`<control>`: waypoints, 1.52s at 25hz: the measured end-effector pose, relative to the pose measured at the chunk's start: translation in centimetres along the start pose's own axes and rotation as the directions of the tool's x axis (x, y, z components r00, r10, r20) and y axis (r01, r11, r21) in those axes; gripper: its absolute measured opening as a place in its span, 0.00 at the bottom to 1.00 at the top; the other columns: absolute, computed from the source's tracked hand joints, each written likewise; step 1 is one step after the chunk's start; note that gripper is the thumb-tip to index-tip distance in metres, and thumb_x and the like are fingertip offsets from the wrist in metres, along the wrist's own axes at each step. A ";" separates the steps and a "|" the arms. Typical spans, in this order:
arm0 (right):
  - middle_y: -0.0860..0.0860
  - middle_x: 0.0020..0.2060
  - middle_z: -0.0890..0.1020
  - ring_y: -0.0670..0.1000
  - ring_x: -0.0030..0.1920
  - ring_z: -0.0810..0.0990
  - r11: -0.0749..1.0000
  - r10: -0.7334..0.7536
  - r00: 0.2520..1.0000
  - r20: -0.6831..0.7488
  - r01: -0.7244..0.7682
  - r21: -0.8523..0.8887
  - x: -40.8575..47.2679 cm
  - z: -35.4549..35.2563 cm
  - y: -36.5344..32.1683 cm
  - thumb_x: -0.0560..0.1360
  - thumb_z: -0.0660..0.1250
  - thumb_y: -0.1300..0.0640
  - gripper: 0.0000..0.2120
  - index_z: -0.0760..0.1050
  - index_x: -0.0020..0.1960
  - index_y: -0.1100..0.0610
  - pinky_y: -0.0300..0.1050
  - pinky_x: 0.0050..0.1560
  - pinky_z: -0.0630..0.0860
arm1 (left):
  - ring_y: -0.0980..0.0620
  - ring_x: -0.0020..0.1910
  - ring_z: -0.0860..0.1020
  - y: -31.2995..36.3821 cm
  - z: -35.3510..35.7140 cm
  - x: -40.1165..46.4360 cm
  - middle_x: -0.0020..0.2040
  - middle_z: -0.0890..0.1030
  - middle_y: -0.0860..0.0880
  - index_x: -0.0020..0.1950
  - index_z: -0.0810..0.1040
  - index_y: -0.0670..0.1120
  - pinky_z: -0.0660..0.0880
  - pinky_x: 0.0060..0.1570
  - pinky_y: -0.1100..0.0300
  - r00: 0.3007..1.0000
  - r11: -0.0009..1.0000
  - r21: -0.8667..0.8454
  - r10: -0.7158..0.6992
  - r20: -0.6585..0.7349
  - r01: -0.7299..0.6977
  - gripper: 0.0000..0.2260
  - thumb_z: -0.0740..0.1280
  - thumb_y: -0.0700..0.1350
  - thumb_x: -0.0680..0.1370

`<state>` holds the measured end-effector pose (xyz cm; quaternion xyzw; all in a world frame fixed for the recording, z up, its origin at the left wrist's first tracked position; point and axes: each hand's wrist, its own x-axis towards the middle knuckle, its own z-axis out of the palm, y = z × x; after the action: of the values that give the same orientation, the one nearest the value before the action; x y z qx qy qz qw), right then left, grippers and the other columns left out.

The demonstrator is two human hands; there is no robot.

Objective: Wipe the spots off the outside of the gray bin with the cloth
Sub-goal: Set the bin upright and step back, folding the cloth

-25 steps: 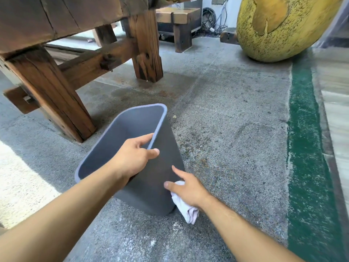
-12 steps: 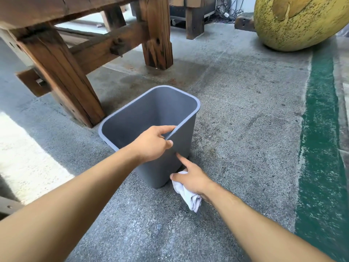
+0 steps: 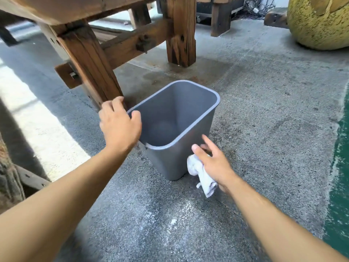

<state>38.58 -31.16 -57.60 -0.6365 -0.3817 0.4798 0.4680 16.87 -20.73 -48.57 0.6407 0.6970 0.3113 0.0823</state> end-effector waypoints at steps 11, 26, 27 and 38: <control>0.46 0.75 0.70 0.43 0.70 0.70 0.995 0.071 0.994 0.088 -0.077 0.071 3.1 1.9 -2.1 0.80 0.66 0.45 0.32 0.59 0.81 0.48 0.44 0.74 0.64 | 0.48 0.54 0.81 -3.3 1.4 0.4 0.55 0.84 0.50 0.54 0.80 0.56 0.82 0.45 0.52 0.848 0.511 -0.677 -0.336 0.410 0.530 0.14 0.56 0.42 0.83; 0.59 0.40 0.83 0.54 0.32 0.83 0.672 0.516 0.806 0.289 -0.591 0.446 -2.4 1.4 6.5 0.79 0.66 0.55 0.09 0.80 0.53 0.61 0.45 0.31 0.79 | 0.41 0.52 0.80 -5.0 8.5 -13.8 0.53 0.81 0.41 0.64 0.76 0.41 0.80 0.57 0.42 -0.018 0.569 0.161 -0.248 0.969 0.807 0.23 0.61 0.60 0.82; 0.59 0.39 0.84 0.54 0.33 0.83 0.565 0.547 0.771 0.325 -0.627 0.536 -4.1 1.1 6.8 0.79 0.65 0.54 0.11 0.79 0.51 0.62 0.45 0.33 0.81 | 0.42 0.53 0.80 -4.0 8.1 -15.1 0.52 0.81 0.44 0.61 0.78 0.44 0.80 0.59 0.41 -0.056 0.511 0.162 -0.216 0.975 0.844 0.21 0.62 0.60 0.82; 0.59 0.46 0.86 0.56 0.46 0.86 0.251 0.732 0.556 0.393 -0.757 0.604 -22.9 -0.6 -6.1 0.81 0.63 0.55 0.15 0.86 0.48 0.61 0.54 0.49 0.84 | 0.48 0.42 0.82 3.4 -9.1 -23.3 0.47 0.85 0.49 0.63 0.77 0.51 0.83 0.44 0.47 -0.130 0.324 0.193 -0.206 0.970 0.926 0.24 0.68 0.38 0.68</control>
<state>33.21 -51.08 -45.84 -0.4925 0.1781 0.7589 0.3870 18.88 -45.79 -46.17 0.1828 0.5716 -0.0061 0.7999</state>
